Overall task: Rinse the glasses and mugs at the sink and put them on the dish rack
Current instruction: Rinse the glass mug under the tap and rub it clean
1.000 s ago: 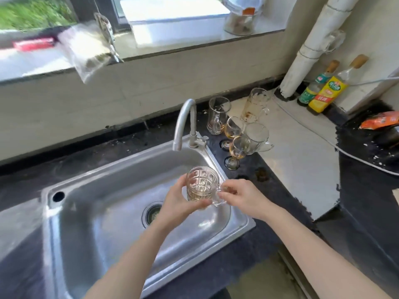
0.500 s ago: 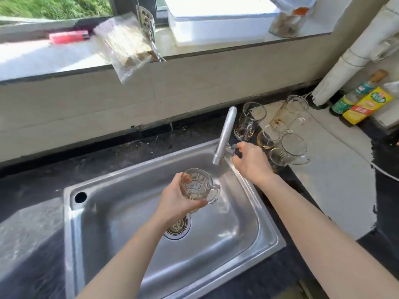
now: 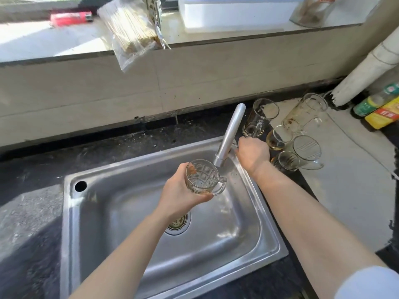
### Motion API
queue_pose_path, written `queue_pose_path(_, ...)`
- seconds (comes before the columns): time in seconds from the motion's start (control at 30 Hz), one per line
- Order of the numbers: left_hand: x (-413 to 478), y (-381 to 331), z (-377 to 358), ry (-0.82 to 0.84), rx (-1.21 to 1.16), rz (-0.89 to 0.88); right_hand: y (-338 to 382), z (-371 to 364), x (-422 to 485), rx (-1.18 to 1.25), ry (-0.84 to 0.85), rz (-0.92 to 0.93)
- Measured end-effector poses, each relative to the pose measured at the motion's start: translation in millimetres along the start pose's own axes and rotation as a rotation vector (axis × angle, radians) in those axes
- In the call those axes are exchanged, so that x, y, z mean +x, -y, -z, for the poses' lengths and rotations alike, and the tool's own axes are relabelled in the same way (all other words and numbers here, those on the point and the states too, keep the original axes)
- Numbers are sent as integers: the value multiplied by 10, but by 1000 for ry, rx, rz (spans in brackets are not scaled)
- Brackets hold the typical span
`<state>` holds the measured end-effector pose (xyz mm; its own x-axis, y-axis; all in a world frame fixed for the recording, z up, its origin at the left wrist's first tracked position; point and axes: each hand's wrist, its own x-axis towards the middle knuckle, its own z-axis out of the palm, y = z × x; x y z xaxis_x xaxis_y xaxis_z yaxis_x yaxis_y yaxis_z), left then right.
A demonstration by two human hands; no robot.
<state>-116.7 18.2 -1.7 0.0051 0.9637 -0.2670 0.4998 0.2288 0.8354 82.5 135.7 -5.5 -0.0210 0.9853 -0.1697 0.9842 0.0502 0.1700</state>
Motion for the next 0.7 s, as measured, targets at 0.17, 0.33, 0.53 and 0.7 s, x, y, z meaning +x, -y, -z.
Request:
queue_pose_path(0.17, -32, 9, -25, -34, -17, 29, 42, 6, -17, -94, 0, 67)
queue_pose_path(0.33, -77, 30, -31, -53, -27, 44, 93, -49, -59, -114, -7, 99)
queue_pose_path(0.53, -97, 39, -64, -63, -25, 55, 95, -32, -84, -116, -11, 130)
queue_pose_path(0.7, -103, 25, -103, -64, -31, 55, 94, -36, -92, -120, -3, 145)
